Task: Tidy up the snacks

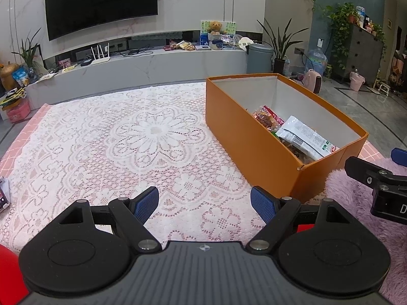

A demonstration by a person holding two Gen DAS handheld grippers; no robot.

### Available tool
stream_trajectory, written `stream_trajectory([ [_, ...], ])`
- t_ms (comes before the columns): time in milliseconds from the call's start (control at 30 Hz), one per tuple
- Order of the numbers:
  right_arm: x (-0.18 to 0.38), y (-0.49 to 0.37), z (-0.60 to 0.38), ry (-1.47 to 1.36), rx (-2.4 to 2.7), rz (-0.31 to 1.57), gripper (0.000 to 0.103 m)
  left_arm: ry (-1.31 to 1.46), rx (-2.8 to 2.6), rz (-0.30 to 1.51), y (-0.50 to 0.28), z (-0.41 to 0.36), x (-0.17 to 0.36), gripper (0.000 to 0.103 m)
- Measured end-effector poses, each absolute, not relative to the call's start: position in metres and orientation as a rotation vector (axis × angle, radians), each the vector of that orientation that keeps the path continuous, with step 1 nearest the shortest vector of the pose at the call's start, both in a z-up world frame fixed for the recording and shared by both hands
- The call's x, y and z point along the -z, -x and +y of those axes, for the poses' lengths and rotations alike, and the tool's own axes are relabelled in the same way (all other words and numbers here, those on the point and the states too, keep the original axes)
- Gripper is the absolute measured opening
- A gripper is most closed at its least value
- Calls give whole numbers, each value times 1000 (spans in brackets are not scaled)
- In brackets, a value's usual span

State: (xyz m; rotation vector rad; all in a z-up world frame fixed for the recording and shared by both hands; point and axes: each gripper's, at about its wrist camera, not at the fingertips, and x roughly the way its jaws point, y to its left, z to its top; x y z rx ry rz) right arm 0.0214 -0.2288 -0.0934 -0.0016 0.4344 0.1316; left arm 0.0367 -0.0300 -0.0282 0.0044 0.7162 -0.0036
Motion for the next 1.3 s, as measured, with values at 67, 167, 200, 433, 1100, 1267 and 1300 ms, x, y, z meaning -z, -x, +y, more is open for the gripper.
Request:
stream_trajectory([
  [67, 93, -21, -229, 2, -132, 434, 100, -4, 0, 717, -37, -30, 28, 96],
  [167, 93, -21, -229, 1, -132, 434, 100, -2, -1, 718, -37, -29, 28, 96],
  [200, 93, -21, -229, 1, -132, 434, 100, -4, -1, 718, -37, -29, 28, 96],
  [433, 93, -21, -229, 2, -132, 435, 100, -9, 6, 716, -35, -30, 28, 96],
  [1100, 91, -21, -229, 1, -131, 436, 100, -19, 1, 705, -34, -32, 26, 96],
  [1267, 91, -21, -229, 1, -131, 437, 100, -18, -3, 701, -33, -32, 25, 96],
  [1300, 91, -20, -229, 1, -131, 437, 100, -17, -3, 701, -33, -32, 25, 96],
])
